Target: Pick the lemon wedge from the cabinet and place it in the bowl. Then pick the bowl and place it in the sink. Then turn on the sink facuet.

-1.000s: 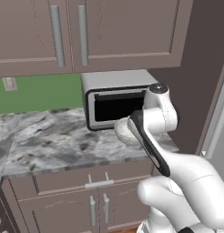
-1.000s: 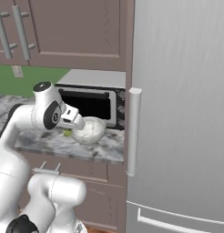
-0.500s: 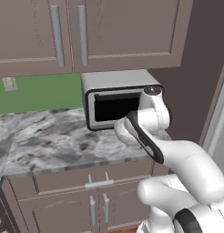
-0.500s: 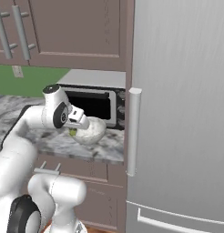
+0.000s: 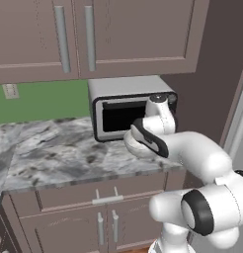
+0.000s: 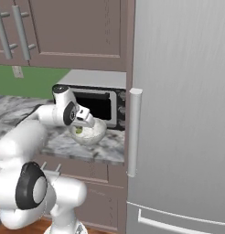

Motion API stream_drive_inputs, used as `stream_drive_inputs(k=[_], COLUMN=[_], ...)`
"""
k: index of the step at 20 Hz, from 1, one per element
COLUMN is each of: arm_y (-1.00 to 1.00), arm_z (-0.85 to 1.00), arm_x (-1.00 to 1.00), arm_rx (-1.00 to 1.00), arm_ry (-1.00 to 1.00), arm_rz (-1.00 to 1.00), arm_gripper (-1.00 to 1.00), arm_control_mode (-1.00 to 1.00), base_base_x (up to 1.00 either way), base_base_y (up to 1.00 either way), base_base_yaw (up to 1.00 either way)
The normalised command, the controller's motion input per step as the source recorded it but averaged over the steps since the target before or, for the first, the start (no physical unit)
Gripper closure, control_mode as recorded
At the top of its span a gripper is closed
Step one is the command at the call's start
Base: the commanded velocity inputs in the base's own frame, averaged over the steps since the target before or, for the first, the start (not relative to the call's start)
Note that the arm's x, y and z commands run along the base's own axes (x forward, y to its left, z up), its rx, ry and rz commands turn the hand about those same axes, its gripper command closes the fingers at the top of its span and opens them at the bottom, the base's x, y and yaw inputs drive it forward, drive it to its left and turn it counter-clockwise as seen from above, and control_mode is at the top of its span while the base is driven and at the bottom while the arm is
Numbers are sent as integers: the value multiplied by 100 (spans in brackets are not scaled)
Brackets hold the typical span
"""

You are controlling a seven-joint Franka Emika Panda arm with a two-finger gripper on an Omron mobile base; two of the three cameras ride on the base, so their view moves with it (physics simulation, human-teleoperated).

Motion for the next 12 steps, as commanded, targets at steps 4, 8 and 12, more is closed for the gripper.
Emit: stream_drive_inputs(k=[4,8,12], arm_y=[0,-1,-1], arm_z=[-41,-37,-29], arm_x=[47,40,24], arm_rx=[0,0,0], arm_ry=[2,4,3], arm_rz=[0,0,0], arm_gripper=[100,100,100], arm_control_mode=[-100,-100,-100], base_base_x=[0,0,0], base_base_y=[0,0,0], base_base_yaw=[0,0,0])
